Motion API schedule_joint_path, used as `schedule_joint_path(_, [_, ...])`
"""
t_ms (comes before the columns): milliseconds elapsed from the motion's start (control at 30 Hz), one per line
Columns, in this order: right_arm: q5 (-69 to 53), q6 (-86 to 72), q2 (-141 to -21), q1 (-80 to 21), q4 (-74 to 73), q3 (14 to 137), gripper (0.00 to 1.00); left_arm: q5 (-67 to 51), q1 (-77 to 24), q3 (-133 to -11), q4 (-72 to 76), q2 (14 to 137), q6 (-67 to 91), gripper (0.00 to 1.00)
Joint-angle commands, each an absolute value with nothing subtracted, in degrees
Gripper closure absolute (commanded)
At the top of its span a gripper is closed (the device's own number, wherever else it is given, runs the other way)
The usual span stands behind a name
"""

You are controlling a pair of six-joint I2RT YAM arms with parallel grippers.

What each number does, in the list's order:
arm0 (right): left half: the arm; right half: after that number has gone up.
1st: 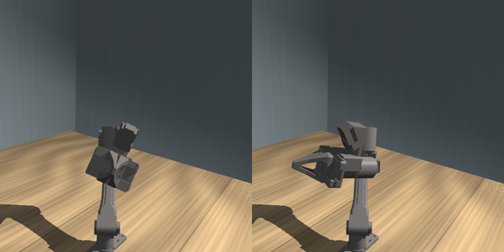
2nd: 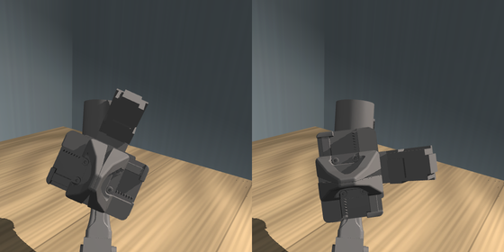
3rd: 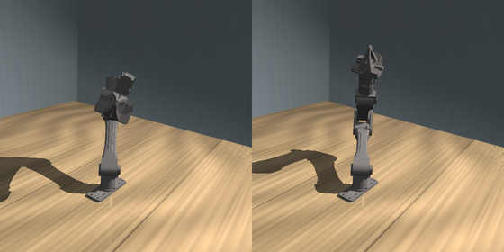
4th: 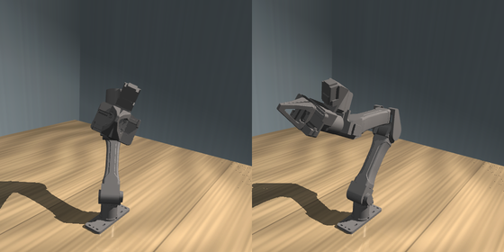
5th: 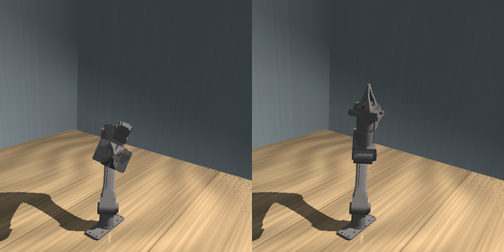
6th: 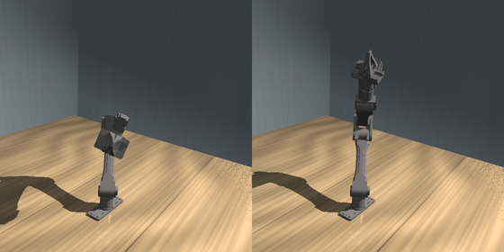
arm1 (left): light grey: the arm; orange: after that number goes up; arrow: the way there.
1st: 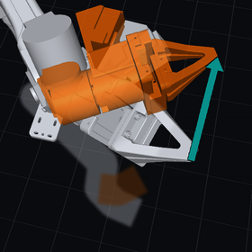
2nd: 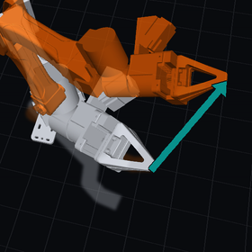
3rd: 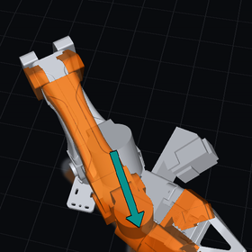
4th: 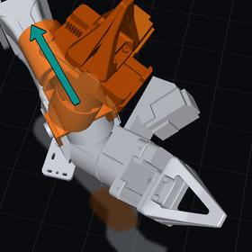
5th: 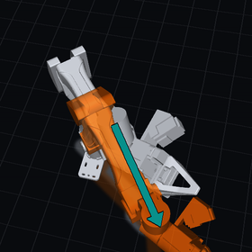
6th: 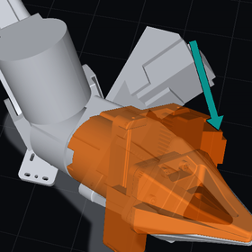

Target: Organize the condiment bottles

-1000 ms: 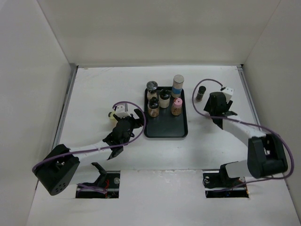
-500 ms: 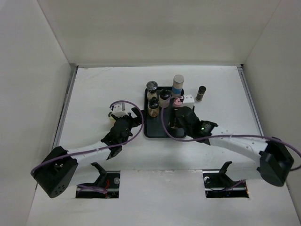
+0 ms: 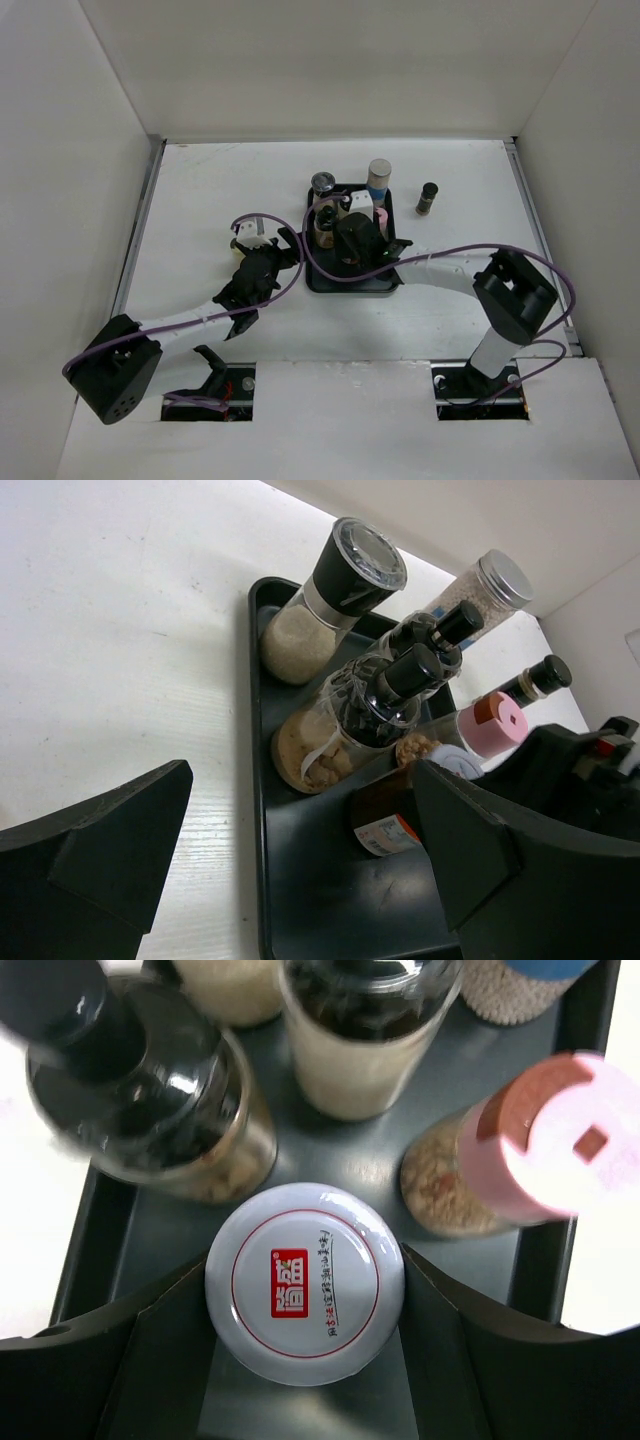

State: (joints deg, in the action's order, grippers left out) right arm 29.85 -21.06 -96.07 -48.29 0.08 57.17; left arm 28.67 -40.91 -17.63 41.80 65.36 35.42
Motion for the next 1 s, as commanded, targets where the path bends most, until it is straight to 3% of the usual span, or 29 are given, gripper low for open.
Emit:
schedule_joint_path(0, [29.8, -20.7, -96.7, -47.8, 7.8, 59.9, 0.4, 28.8, -40.7, -16.9, 44.3, 64.7, 36.0, 0.06])
schedule_joint_path(100, [29.9, -21.4, -97.1, -47.6, 7.9, 59.4, 0.34, 28.8, -40.0, -17.1, 44.2, 65.0, 36.0, 0.06])
schedule_joint_path(200, [29.9, -21.3, -94.7, -47.7, 8.0, 58.6, 0.15, 28.9, -39.9, -17.1, 44.0, 63.8, 35.9, 0.06])
schedule_joint_path(300, [28.9, -21.3, -89.5, -47.7, 7.7, 57.0, 0.04, 28.9, -39.4, -18.3, 41.3, 61.5, 35.7, 0.06])
schedule_joint_path(500, [27.0, -22.4, -75.8, -46.6, 8.2, 49.3, 0.01, 30.1, -38.7, -21.7, 31.0, 57.9, 36.7, 0.07])
schedule_joint_path(567, [27.1, -22.8, -71.8, -45.3, 9.7, 46.0, 0.06, 31.2, -39.0, -24.3, 25.0, 56.7, 36.8, 0.07])
schedule_joint_path(600, [26.9, -22.9, -69.8, -44.3, 11.1, 43.9, 0.19, 32.2, -39.0, -25.6, 22.2, 56.2, 36.9, 0.07])
schedule_joint_path(633, [26.6, -23.3, -67.4, -43.1, 12.6, 41.5, 0.46, 33.4, -39.0, -26.4, 19.6, 55.6, 36.9, 0.07])
schedule_joint_path(700, [25.5, -24.3, -64.1, -42.0, 13.8, 38.8, 0.77, 36.2, -38.3, -27.8, 14.8, 54.3, 36.8, 0.07])
schedule_joint_path(733, [24.9, -25.4, -62.4, -41.5, 14.7, 37.0, 0.85, 37.3, -37.4, -28.5, 11.7, 53.4, 36.8, 0.08])
schedule_joint_path(833, [24.2, -28.2, -59.1, -41.1, 21.3, 30.4, 0.86, 38.8, -33.7, -30.5, 3.2, 51.0, 37.0, 0.09])
schedule_joint_path(867, [24.3, -28.7, -58.4, -41.1, 23.6, 28.5, 0.82, 38.8, -32.2, -31.0, 0.7, 50.6, 37.2, 0.1])
schedule_joint_path(967, [24.1, -29.7, -57.1, -40.4, 27.2, 25.5, 0.56, 37.0, -27.1, -33.3, -4.9, 52.5, 38.0, 0.14])
